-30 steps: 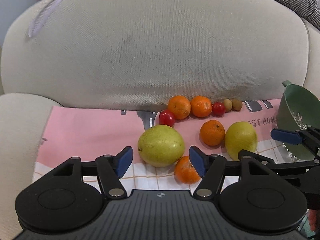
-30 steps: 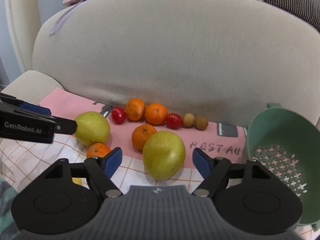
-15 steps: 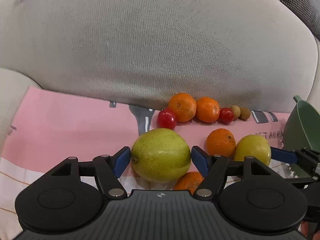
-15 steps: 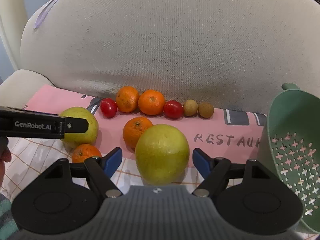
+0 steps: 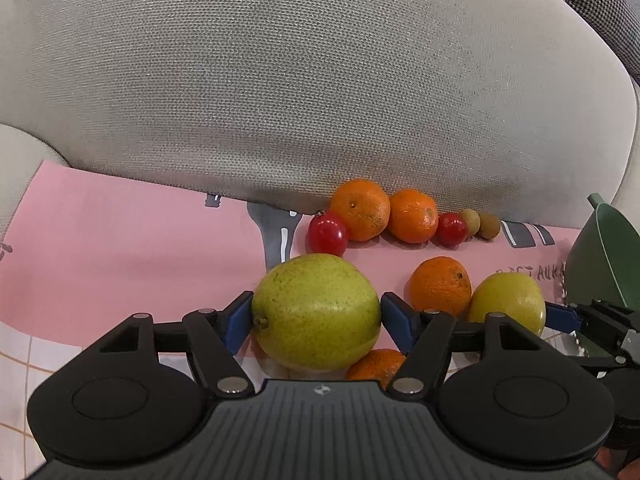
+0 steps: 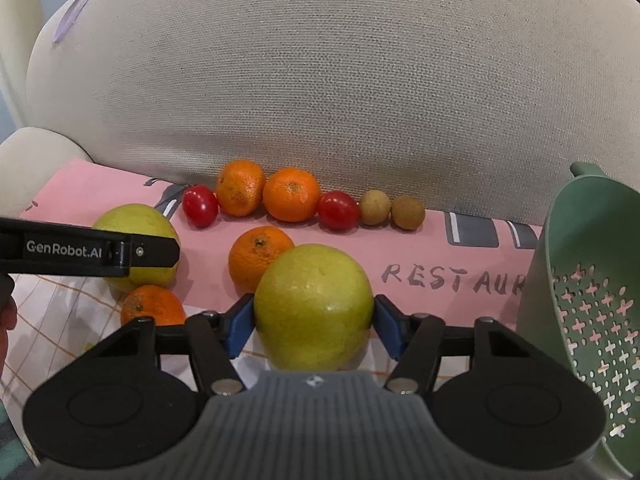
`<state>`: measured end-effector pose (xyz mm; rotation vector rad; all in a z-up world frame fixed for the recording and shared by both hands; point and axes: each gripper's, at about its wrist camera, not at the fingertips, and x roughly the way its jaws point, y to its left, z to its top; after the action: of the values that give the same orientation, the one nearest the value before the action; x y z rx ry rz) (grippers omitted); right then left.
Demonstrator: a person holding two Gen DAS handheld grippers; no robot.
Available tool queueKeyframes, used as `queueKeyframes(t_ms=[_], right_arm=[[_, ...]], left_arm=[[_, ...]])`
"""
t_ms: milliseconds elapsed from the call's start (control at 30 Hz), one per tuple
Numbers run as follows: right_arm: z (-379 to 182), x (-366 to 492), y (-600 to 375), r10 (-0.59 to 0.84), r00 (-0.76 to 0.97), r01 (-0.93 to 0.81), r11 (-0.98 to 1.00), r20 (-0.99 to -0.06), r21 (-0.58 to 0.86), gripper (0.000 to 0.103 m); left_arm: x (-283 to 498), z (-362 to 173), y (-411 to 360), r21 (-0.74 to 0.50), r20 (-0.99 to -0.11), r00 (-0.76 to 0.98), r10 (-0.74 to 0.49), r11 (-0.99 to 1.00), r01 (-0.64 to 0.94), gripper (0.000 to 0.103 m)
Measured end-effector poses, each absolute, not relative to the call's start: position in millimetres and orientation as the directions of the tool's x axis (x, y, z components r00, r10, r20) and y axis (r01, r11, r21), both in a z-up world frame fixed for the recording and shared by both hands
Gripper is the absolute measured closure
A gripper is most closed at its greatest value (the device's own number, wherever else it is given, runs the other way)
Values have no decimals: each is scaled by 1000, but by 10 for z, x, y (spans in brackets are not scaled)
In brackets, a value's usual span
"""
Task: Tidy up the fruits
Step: 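Close the left tool on one pear while the right tool grasps the other pear, then carry both pears over the green colander and open both tools to drop them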
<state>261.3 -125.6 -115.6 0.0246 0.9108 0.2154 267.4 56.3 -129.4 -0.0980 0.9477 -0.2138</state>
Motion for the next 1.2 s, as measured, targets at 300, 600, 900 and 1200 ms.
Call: queueKeyframes(t_ms=[300, 600, 900, 1200], right_arm=[[-991, 2527, -1264, 206, 610, -196, 975, -765, 106, 43], [-541, 2170, -1404, 245, 681, -237, 965, -690, 109, 43], [-175, 1768, -1885, 204, 752, -200, 977, -627, 78, 43], [-122, 1638, -2578, 108, 754, -115, 993, -648, 32, 43]], left_arm=[[2478, -1052, 548, -163, -767, 602, -223, 975, 153, 25], [2136, -586, 330, -133, -745, 630, -219, 974, 181, 25], [1823, -155, -310, -91, -705, 647, -290, 942, 323, 25], [1773, 33, -1130, -74, -696, 596, -400, 866, 495, 25]])
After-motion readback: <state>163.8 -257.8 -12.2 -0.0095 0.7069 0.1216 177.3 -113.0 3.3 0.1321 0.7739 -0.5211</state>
